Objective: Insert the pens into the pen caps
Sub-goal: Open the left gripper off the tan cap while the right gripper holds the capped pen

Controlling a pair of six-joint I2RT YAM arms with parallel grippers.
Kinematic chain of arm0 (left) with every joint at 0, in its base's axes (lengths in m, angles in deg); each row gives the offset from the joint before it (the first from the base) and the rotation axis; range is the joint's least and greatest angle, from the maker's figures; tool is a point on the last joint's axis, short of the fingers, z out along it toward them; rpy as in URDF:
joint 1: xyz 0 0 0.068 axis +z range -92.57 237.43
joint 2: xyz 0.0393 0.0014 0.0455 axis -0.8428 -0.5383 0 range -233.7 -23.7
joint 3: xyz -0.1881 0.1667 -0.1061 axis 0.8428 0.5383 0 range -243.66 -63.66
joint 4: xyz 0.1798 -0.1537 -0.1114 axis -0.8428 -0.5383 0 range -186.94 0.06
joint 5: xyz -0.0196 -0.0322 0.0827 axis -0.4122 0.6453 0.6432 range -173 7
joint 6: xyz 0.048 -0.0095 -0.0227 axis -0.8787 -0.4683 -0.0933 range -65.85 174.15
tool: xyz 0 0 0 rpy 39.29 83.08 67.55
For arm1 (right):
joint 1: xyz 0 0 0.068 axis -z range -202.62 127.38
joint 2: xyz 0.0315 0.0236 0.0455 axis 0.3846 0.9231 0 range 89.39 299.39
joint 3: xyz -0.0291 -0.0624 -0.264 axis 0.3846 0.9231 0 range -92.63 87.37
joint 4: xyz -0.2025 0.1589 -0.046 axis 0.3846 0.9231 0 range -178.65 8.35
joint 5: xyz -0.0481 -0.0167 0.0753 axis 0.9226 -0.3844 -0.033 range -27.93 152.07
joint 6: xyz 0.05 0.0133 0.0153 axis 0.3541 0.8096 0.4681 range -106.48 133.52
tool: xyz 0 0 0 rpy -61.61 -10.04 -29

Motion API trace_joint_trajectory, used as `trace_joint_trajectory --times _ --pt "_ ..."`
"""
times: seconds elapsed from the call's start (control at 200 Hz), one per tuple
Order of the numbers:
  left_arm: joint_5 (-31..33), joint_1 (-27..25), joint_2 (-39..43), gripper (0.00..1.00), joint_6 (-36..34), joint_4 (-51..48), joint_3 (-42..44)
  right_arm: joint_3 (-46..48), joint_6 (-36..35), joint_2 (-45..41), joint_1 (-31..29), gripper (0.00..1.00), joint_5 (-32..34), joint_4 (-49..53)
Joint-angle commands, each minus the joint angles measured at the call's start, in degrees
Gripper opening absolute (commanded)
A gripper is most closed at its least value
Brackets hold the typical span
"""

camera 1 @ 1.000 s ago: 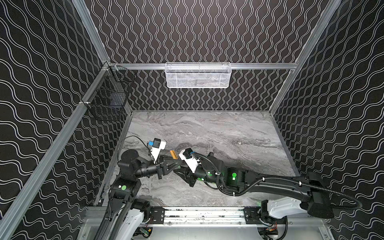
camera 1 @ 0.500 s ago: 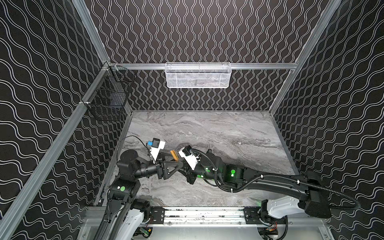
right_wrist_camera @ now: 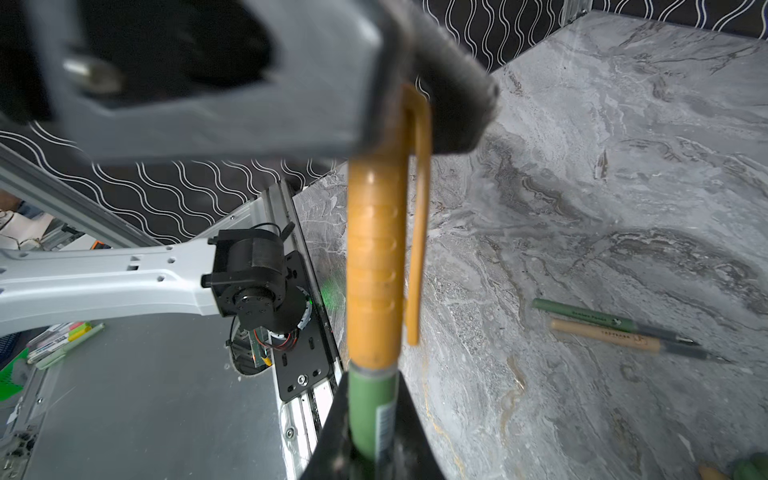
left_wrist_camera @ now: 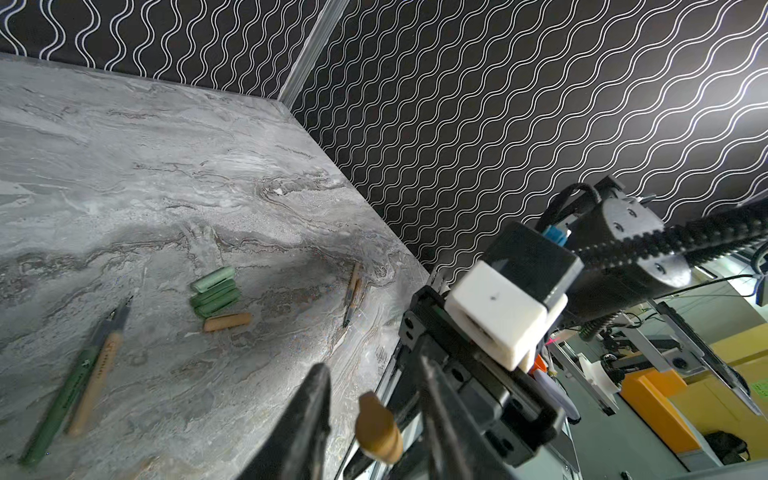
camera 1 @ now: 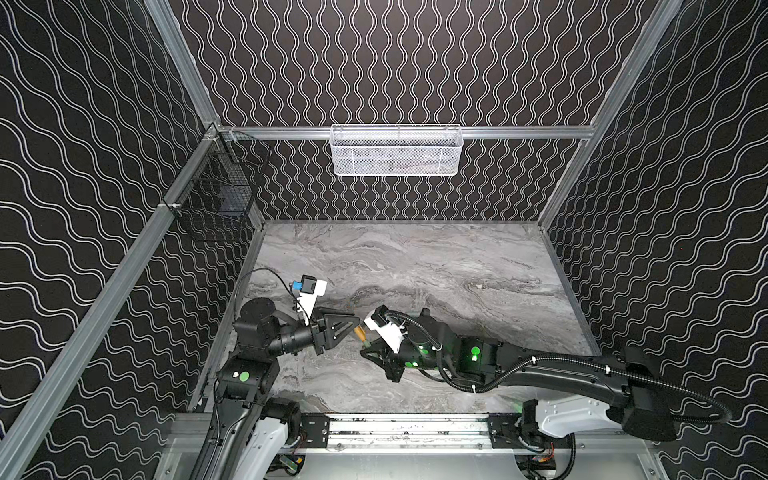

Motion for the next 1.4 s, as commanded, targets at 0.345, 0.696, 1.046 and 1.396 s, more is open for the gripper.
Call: trace_joint_trajectory --times 0.345,0.696,1.046,1.396 --pt "-4.44 0.00 -0.19 0.00 1.96 7.19 1.69 -5.90 -2.73 1.18 -0.14 0.00 1.00 -0.51" --pt "-4.83 -0.15 0.10 0.00 2.12 7.57 1.87 -13.07 -9.21 2.85 0.20 0.00 3.96 0.53" --pt "-5.41 -0.30 -0.11 0.00 2.75 8.47 2.17 -16.84 -11.97 3.40 1.05 0.00 5.46 -1.22" --pt "-4.60 -0.44 -0.16 0.06 1.91 7.07 1.72 -18.72 -12.44 5.18 1.23 0.00 1.76 0.01"
